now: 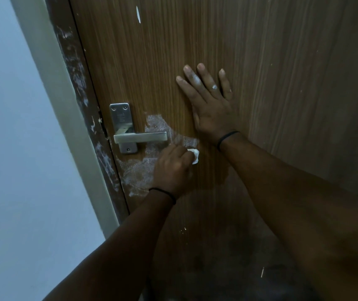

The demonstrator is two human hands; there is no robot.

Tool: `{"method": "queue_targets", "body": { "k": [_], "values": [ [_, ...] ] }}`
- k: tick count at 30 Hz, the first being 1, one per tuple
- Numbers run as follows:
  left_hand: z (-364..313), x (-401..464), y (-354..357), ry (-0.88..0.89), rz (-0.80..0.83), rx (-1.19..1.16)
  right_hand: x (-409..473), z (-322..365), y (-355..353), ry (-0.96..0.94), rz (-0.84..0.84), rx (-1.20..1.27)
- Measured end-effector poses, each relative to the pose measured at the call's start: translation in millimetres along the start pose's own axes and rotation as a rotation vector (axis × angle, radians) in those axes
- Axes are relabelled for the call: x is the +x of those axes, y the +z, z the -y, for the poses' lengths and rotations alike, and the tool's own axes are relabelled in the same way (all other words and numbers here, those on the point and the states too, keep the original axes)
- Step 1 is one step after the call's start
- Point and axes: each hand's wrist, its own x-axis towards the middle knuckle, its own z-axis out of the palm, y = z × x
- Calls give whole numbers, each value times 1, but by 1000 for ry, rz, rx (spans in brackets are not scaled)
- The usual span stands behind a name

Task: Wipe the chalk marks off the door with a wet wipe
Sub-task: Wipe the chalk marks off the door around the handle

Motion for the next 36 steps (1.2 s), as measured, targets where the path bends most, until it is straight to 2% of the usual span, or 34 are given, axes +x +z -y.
{"method": "queue_targets", "body": {
  "k": [5,12,22,28,34,36],
  "values": [
    [-4,20,-4,-155,-111,-49,0,0,-5,20,10,30],
    [-20,17,6,-188,-119,-98,0,2,-4,25,8,17],
    [-18,0,5,-713,-319,-313,-2,-2,5,3,-31,-6],
    [-24,24,0,-568,-273,-273,-2,0,8,5,-51,0],
    [-20,-2,3,-730,-415,-332,-3,-2,9,-3,-36,-26],
    [-18,-4,1,-735,-411,-322,-3,-2,10,-6,-42,-29]
  ]
}}
